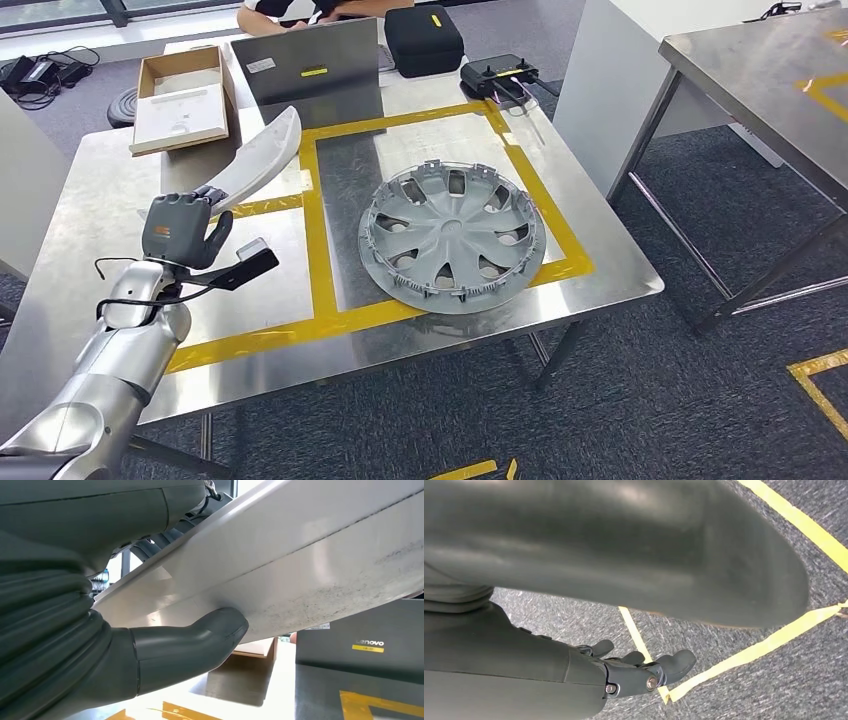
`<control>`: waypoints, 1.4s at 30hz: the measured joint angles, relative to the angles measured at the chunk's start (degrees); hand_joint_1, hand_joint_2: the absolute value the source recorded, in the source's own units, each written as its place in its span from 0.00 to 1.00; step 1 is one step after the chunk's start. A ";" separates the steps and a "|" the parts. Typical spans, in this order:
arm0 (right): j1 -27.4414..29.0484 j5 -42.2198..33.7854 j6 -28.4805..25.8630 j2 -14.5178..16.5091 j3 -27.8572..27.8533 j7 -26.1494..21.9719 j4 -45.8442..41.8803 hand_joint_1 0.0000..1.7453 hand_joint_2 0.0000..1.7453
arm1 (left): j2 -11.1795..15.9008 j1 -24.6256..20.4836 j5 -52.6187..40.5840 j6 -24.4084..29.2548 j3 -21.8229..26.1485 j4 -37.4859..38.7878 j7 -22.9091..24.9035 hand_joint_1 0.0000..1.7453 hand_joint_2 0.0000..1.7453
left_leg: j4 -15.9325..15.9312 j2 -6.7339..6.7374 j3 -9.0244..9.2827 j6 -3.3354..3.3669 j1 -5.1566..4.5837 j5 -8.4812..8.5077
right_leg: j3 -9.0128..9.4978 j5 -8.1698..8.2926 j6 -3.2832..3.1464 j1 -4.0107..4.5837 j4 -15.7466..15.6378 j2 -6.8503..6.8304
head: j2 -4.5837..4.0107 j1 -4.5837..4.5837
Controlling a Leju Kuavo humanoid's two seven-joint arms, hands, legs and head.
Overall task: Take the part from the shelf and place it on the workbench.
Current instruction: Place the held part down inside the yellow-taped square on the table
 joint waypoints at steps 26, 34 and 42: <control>0.02 -0.87 0.76 -0.02 0.00 -0.86 0.00 0.00 0.00 | -0.39 -1.72 -2.63 -0.64 0.00 1.36 3.27 0.00 1.00 | 0.00 -0.01 -0.01 0.00 0.00 0.00 | 0.00 0.00 0.00 0.00 0.00 0.01 | 0.01 0.00; 0.03 -0.87 0.76 -0.02 0.00 -0.84 0.00 0.00 0.00 | -0.43 -1.76 -2.64 -0.65 0.00 1.45 3.30 0.00 1.00 | 0.00 -0.01 0.00 0.00 0.00 0.00 | 0.00 0.00 0.00 0.00 0.00 0.00 | 0.00 0.00; 0.03 -0.81 0.76 -0.02 0.00 -0.73 0.00 0.00 0.00 | -0.43 -1.78 -3.16 -0.60 0.00 1.45 3.86 0.00 0.00 | 0.00 -0.01 0.00 0.00 0.00 0.00 | 0.00 0.00 0.00 0.00 0.00 0.00 | 0.01 -0.01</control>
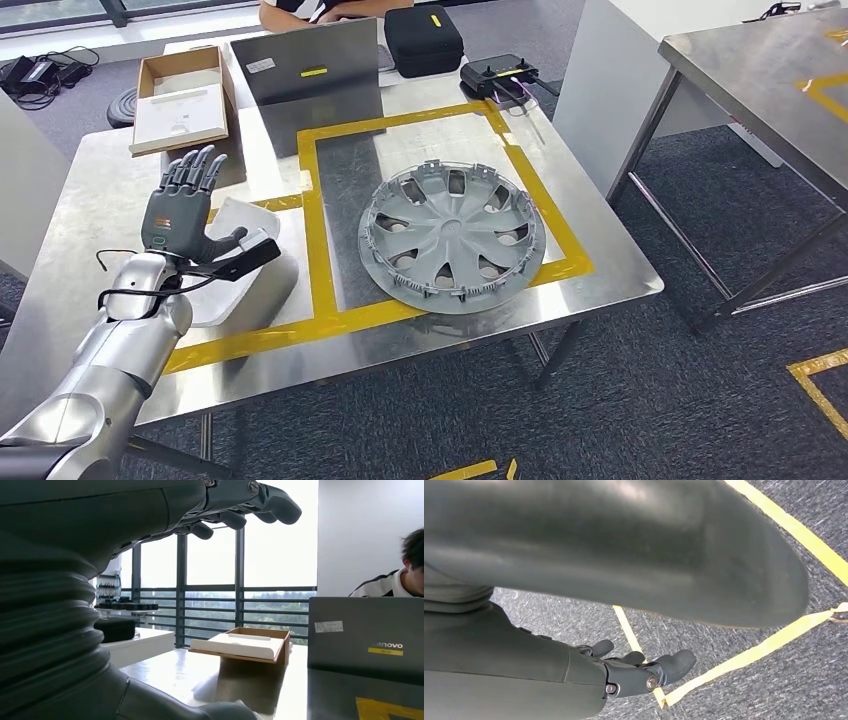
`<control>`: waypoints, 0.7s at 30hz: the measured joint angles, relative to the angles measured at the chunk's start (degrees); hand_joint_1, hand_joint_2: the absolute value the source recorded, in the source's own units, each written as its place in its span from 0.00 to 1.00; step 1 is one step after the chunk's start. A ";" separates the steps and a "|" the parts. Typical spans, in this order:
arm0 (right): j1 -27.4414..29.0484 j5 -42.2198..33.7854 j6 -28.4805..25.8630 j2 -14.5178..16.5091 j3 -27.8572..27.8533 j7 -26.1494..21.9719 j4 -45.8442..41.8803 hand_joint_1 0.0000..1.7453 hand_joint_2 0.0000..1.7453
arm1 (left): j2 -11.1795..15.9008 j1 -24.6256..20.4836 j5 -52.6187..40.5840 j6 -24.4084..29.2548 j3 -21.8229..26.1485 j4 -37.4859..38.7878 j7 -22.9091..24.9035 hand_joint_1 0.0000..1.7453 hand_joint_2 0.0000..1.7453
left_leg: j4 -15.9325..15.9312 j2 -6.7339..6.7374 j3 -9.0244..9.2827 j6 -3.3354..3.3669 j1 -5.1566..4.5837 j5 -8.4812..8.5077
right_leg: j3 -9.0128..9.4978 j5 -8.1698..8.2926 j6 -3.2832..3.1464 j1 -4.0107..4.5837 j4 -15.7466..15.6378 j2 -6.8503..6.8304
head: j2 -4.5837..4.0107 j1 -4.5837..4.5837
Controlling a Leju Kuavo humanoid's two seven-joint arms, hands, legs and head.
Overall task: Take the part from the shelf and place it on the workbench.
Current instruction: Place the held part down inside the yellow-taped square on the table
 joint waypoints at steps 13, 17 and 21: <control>-0.03 0.54 0.33 -0.04 0.00 0.47 0.00 0.00 0.00 | -0.45 -0.83 -0.74 -1.61 0.00 0.00 -0.79 0.00 0.00 | 0.39 -0.01 -0.15 0.39 -0.15 -0.17 | -0.01 0.14 0.24 -0.20 -0.10 -0.01 | 0.00 -0.01; -0.07 0.63 0.58 -0.09 0.00 0.34 -0.01 0.00 0.00 | -0.49 -1.22 -0.92 -2.13 0.00 -0.07 -1.26 0.00 0.00 | -0.12 0.06 -0.06 0.98 -0.07 0.26 | 0.09 0.38 0.81 -0.30 -0.41 -0.03 | -0.01 -0.01; -0.12 0.67 0.66 -0.35 0.00 0.11 -0.02 0.00 0.00 | -0.83 -1.88 -0.99 -2.22 0.01 -0.15 -1.26 0.00 0.00 | -1.53 0.38 0.52 1.76 0.80 1.15 | -3.79 -3.82 1.79 -0.34 7.52 -0.15 | -0.01 0.31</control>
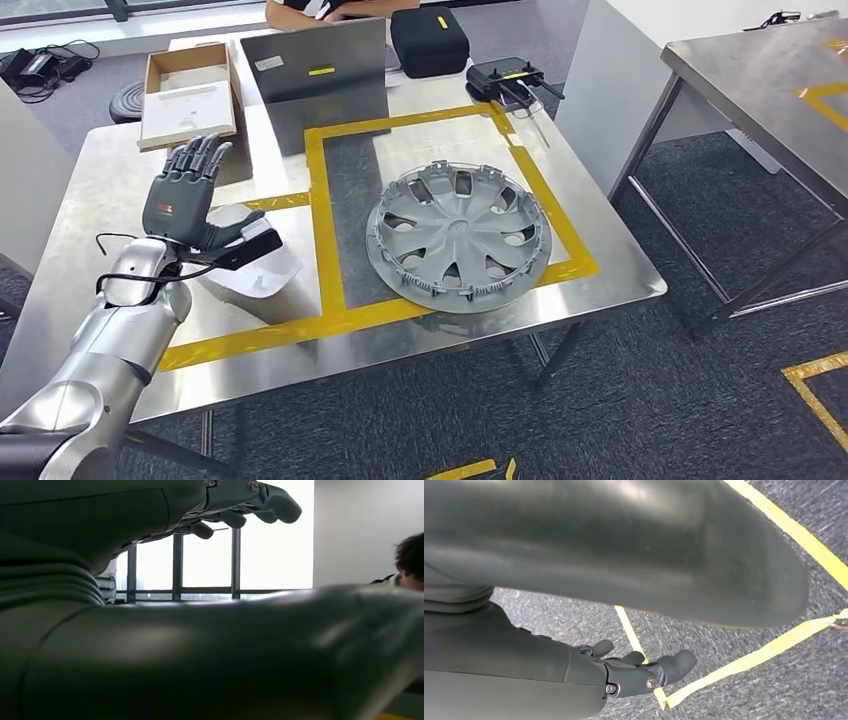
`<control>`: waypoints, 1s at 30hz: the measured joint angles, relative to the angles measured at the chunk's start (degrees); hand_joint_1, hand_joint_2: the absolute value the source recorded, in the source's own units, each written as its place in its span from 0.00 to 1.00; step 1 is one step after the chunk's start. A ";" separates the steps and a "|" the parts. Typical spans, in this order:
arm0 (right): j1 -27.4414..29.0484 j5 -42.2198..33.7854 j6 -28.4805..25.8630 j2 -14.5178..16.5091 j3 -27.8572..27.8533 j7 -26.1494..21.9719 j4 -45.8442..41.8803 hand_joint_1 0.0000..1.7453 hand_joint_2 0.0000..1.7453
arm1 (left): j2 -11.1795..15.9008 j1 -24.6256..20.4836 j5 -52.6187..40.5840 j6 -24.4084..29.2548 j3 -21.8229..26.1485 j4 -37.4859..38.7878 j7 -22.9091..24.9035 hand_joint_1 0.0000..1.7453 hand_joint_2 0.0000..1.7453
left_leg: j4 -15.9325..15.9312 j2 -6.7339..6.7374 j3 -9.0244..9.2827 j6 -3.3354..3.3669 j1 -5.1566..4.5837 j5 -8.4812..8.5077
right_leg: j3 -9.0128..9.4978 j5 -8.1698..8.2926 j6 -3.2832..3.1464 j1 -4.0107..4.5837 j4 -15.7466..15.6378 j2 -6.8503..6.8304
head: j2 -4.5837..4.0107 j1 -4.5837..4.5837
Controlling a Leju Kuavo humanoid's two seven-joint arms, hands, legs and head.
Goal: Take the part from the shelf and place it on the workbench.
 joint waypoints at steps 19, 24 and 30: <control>-0.05 -0.73 0.56 -0.33 -0.02 0.64 0.11 0.00 0.00 | 0.00 0.04 -0.08 -0.79 -0.01 0.57 1.40 0.00 0.00 | 17.86 -0.21 -7.16 -3.04 0.37 -9.19 | 0.23 5.82 -2.90 -0.12 -6.36 -0.28 | 0.01 0.05; -0.07 -0.55 0.61 -0.04 -0.02 0.37 0.11 0.00 0.00 | 0.97 -0.21 0.39 -0.61 -0.01 0.57 0.91 0.00 0.00 | 3.37 -0.07 0.42 -1.17 -1.08 -3.10 | -0.45 7.36 -2.29 0.41 -6.50 -0.12 | 0.01 0.06; -0.11 0.18 0.56 0.09 -0.02 0.84 0.13 0.00 0.00 | 1.41 -0.08 0.58 0.09 -0.01 0.72 0.17 0.00 0.00 | 1.87 0.14 -1.92 0.44 -0.71 0.27 | -2.83 2.75 -0.14 0.12 -1.93 -0.11 | 0.01 0.20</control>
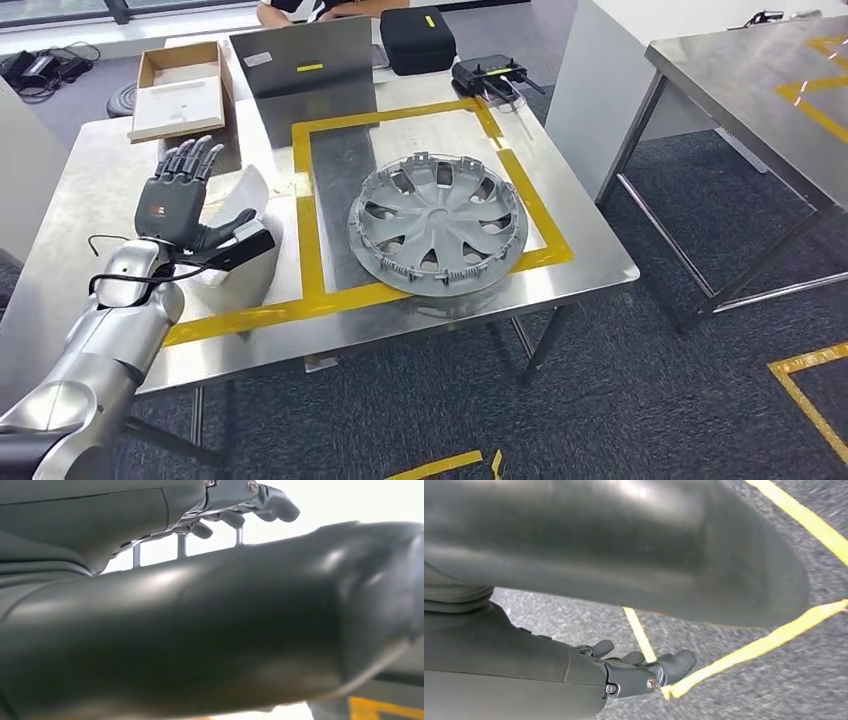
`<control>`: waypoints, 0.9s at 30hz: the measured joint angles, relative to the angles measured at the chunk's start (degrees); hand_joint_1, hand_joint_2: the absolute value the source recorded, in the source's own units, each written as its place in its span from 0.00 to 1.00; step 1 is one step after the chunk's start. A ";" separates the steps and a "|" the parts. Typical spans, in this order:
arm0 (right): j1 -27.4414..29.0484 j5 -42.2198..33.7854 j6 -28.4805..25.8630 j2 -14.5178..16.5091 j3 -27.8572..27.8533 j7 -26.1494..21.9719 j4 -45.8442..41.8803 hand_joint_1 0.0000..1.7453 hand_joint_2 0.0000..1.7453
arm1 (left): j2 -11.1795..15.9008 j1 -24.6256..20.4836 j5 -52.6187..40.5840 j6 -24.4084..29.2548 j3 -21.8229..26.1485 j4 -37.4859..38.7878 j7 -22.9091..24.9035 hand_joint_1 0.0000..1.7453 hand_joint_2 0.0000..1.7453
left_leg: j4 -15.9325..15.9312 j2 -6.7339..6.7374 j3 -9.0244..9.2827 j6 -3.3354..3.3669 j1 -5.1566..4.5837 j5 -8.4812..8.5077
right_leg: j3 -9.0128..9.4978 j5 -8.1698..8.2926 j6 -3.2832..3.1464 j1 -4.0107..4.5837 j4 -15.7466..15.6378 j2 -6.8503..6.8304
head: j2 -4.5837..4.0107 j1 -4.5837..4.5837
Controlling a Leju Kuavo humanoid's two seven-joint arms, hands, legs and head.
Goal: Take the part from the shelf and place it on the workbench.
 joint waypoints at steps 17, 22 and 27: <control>-0.68 -0.26 -0.19 0.02 -0.01 1.25 0.00 0.00 0.00 | 0.04 0.04 -0.53 -0.78 -0.02 0.46 0.42 0.00 0.00 | 12.23 -0.18 -9.58 -3.56 0.30 -4.76 | 6.10 1.68 -2.92 -0.24 -5.59 -0.21 | -0.01 -0.33; -0.70 -0.25 -0.15 0.07 -0.02 1.39 0.00 0.00 0.00 | 0.01 -0.10 -0.52 -0.84 -0.02 0.72 0.43 0.00 0.00 | 9.01 -0.20 -2.92 -3.24 0.29 -2.99 | 2.39 4.67 -2.42 -0.19 -5.34 -0.22 | 0.00 -0.34; -0.64 -0.24 -0.15 0.08 -0.02 1.33 0.00 0.00 0.00 | -0.13 -0.63 -0.49 -0.84 -0.02 0.55 0.43 0.00 0.00 | 0.88 -0.36 1.57 -1.25 -0.26 -2.59 | 1.51 7.24 -0.49 -0.19 -5.86 -0.17 | 0.00 -0.37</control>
